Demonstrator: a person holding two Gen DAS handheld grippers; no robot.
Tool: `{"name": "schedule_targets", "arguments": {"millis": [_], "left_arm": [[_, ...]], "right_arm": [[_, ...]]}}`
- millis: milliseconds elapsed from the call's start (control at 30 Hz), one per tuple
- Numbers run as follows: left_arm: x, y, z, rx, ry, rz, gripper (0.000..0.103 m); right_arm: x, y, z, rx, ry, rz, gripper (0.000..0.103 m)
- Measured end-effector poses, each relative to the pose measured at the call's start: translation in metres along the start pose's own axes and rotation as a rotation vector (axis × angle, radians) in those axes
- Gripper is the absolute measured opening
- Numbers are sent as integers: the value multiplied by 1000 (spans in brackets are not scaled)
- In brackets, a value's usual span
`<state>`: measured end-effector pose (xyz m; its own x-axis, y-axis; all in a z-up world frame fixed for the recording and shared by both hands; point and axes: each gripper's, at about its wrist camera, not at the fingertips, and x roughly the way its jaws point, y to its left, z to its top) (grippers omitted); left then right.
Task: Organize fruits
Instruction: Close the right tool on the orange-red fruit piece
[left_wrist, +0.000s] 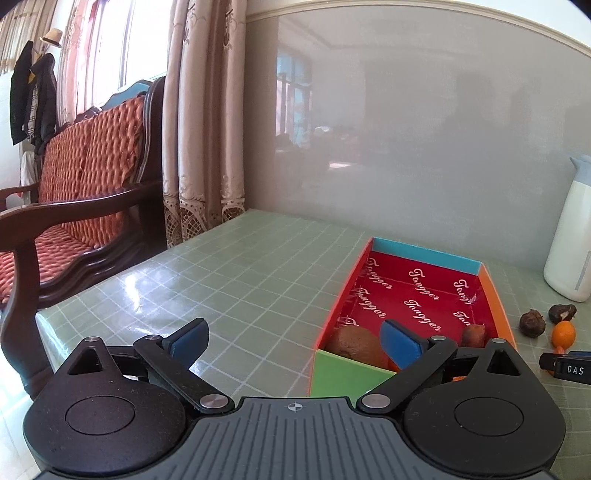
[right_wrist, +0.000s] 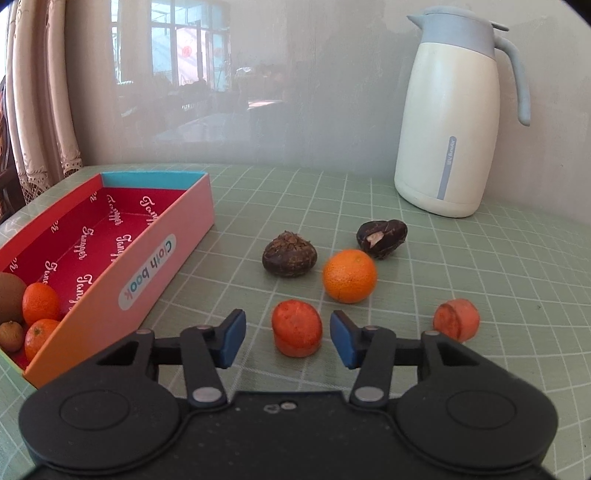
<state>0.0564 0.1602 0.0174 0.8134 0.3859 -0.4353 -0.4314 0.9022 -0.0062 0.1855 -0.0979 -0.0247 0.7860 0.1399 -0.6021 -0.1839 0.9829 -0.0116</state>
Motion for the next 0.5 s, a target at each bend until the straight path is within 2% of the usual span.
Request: {"name": "schedule_targets", "arguments": {"millis": [167,367,500], "left_arm": [[3,8,0,-27,11,12,99],[2,10,-1,-31,8,18,99],[3,10,-1,-28,10,27,99]], "right_arm": [[0,0,0,-11,-1,-5,29],[5,0,-1,-17,20,-8,30],[7,-2,-2,9,22,19,29]]}}
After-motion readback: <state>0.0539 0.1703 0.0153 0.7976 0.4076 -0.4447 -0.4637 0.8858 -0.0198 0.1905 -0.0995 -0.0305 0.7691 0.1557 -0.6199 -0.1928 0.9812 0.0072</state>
